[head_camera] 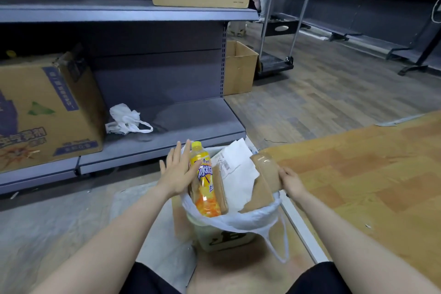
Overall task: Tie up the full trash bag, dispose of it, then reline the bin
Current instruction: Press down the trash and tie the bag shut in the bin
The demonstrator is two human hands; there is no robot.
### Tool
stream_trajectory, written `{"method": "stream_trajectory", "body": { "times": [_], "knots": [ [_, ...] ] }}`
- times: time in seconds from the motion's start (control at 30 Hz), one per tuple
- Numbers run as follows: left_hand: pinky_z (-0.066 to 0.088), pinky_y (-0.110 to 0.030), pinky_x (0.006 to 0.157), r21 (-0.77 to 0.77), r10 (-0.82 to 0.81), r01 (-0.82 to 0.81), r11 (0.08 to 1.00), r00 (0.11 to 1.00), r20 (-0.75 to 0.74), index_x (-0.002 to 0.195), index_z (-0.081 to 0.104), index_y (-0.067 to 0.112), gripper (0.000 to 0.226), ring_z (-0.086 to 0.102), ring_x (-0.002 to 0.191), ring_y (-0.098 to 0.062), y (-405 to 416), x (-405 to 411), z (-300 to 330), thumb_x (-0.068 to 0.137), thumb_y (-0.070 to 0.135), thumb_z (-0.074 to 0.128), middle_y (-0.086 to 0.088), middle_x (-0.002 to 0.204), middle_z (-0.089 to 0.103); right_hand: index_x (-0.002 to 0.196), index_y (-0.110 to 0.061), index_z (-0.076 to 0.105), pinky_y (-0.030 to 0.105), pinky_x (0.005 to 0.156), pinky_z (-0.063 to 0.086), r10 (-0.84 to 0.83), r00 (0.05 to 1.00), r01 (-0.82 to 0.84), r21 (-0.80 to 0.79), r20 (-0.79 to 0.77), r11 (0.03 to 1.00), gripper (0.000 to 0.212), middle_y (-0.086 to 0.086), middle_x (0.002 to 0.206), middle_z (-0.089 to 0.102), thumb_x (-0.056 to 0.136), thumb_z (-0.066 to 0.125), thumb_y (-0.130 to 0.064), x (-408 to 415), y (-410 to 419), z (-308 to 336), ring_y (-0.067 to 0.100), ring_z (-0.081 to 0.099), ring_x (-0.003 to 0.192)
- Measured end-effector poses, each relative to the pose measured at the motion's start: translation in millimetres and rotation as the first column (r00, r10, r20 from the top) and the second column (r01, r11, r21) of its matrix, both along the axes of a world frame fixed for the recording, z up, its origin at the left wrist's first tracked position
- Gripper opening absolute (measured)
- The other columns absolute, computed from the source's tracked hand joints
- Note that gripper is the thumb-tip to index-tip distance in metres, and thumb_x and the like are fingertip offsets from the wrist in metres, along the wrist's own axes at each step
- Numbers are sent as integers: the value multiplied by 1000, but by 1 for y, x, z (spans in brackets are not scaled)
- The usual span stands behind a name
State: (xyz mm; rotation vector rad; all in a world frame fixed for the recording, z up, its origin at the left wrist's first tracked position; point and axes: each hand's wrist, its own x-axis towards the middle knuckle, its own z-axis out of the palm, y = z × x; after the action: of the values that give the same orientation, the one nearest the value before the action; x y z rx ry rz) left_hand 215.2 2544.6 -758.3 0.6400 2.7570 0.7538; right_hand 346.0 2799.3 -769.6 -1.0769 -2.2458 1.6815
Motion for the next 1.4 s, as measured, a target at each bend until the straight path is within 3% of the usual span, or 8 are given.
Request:
{"method": "stream_trajectory", "body": {
  "times": [0.13,0.27,0.37,0.63,0.83,1.0,1.17,1.4],
  "knots": [
    [0,-53,116,1,-49,49,999,995,-82,151,-5,30,66,-5,148,-22,-3,-4,6,98,52,27,-2,160,-8,105,-18,52,39,86,33,-85,977,143,-301,196,943,28,6,101,58,100,25,-23,12,15,-13,23,48,98],
    [-1,-53,116,-204,-248,207,957,947,-203,150,-7,33,89,-9,147,-24,11,2,11,75,81,-5,1,159,-14,134,-24,43,48,98,32,133,920,23,-390,369,921,36,4,141,46,101,29,-27,24,26,-31,28,49,119],
    [-7,-53,115,-318,-452,366,875,852,-265,148,-8,41,99,-11,147,-29,38,13,16,59,83,-23,1,159,-17,105,-21,54,41,85,40,318,855,-117,-444,411,889,24,3,110,60,98,32,-14,26,26,-31,23,58,89],
    [-4,-63,111,-448,-786,681,579,612,-86,146,5,50,96,-24,143,-33,94,59,6,70,75,58,-3,159,-18,70,-15,52,26,62,43,219,898,-85,-337,382,938,28,1,59,45,91,42,0,23,31,-25,13,43,56],
    [6,-68,109,-508,-748,614,605,656,-99,146,-1,49,101,-21,143,-37,106,72,-14,67,79,54,-5,158,-20,85,-13,56,28,58,45,135,941,-55,-254,309,966,26,3,73,57,93,36,2,23,28,-11,15,54,63],
    [6,-65,110,-494,-705,578,650,701,-108,145,-4,52,92,-16,145,-36,116,77,-18,61,87,5,-6,159,-15,68,-15,49,25,49,42,-72,973,110,-165,218,980,35,3,66,49,94,35,4,25,32,0,12,47,61],
    [10,-65,110,-460,-665,548,698,735,-133,144,-3,53,53,-10,146,-34,124,79,-22,96,60,19,-3,160,-7,64,-16,43,25,57,31,-185,969,209,-150,161,966,35,6,66,45,92,34,2,23,35,2,21,44,61],
    [35,-54,102,-512,-666,506,694,722,-189,150,4,35,62,15,138,-34,131,71,-21,99,39,38,-4,151,17,63,-13,37,25,58,26,-154,988,153,26,32,988,28,6,66,36,86,35,3,21,31,19,17,34,62]
  ]
}}
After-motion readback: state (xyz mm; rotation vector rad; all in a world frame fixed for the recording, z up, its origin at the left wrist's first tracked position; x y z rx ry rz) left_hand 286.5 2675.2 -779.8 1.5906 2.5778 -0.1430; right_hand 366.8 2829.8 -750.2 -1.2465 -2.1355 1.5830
